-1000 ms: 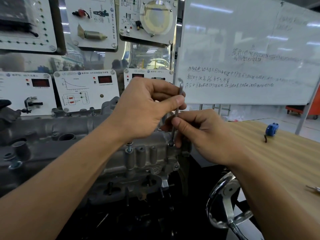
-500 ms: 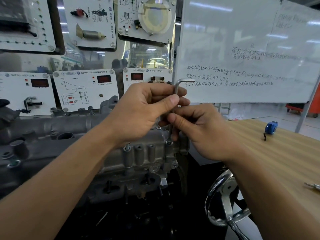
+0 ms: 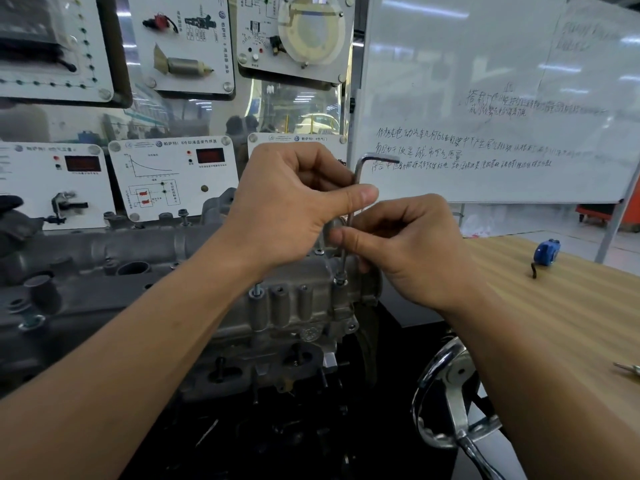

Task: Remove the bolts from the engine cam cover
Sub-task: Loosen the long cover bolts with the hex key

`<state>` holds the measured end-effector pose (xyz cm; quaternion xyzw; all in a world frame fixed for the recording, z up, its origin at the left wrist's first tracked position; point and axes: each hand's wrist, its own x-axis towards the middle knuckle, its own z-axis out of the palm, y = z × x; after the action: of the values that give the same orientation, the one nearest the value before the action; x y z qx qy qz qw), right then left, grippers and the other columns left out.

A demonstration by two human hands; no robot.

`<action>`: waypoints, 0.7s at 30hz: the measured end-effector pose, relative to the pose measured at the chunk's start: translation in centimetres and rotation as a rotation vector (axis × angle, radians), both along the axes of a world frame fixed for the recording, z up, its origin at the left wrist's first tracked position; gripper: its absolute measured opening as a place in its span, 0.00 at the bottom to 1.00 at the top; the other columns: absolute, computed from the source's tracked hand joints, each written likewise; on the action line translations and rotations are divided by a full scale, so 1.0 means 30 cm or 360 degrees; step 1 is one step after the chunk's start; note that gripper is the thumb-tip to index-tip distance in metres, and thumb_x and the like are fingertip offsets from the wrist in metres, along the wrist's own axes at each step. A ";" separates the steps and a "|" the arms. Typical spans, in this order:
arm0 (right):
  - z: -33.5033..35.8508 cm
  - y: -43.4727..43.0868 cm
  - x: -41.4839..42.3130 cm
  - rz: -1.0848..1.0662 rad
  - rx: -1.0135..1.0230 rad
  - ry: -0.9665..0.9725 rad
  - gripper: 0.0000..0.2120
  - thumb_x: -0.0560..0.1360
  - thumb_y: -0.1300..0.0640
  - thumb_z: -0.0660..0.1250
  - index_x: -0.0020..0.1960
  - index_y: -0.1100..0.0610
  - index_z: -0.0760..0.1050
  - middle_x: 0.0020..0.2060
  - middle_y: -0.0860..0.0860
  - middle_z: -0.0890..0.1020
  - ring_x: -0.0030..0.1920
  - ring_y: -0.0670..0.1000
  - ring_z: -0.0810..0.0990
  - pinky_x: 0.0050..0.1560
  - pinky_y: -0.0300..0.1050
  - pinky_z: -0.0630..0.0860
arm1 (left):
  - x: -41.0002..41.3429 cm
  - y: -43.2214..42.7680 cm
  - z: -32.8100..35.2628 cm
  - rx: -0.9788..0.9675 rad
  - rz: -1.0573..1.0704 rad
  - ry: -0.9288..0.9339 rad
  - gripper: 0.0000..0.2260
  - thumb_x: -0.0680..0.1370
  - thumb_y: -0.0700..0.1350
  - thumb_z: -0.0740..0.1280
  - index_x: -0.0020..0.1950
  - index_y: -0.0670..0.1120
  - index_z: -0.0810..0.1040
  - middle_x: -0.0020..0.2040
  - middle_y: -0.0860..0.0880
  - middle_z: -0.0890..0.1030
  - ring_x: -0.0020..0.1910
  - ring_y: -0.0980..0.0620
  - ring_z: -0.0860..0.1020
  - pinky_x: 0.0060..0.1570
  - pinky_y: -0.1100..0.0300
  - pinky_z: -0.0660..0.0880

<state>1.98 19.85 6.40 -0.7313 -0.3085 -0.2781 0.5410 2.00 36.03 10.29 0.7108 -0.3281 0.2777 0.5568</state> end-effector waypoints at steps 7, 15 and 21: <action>0.012 -0.016 0.000 0.0097 -0.0242 0.0046 0.05 0.77 0.59 0.70 0.44 0.58 0.84 0.29 0.57 0.82 0.28 0.50 0.81 0.30 0.45 0.78 | 0.002 0.012 -0.013 -0.0024 -0.0172 0.0077 0.08 0.69 0.47 0.75 0.44 0.45 0.81 0.36 0.52 0.84 0.37 0.56 0.82 0.41 0.64 0.79; 0.011 -0.018 0.002 0.0131 -0.0314 0.0044 0.08 0.79 0.57 0.67 0.48 0.58 0.85 0.30 0.57 0.82 0.29 0.54 0.81 0.30 0.45 0.75 | 0.005 0.034 -0.019 0.0120 -0.0248 0.0076 0.06 0.77 0.38 0.69 0.51 0.46 0.83 0.43 0.49 0.87 0.47 0.51 0.85 0.50 0.54 0.82; -0.003 -0.002 0.012 0.0103 -0.0030 -0.0061 0.06 0.69 0.56 0.78 0.39 0.58 0.84 0.30 0.50 0.84 0.30 0.43 0.79 0.33 0.36 0.73 | 0.007 0.028 -0.007 0.0059 -0.0082 -0.0004 0.04 0.71 0.41 0.76 0.44 0.45 0.84 0.38 0.51 0.86 0.40 0.54 0.85 0.42 0.62 0.80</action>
<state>2.34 19.79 6.29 -0.7204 -0.3450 -0.2715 0.5369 2.21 36.87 10.07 0.7120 -0.3521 0.2581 0.5500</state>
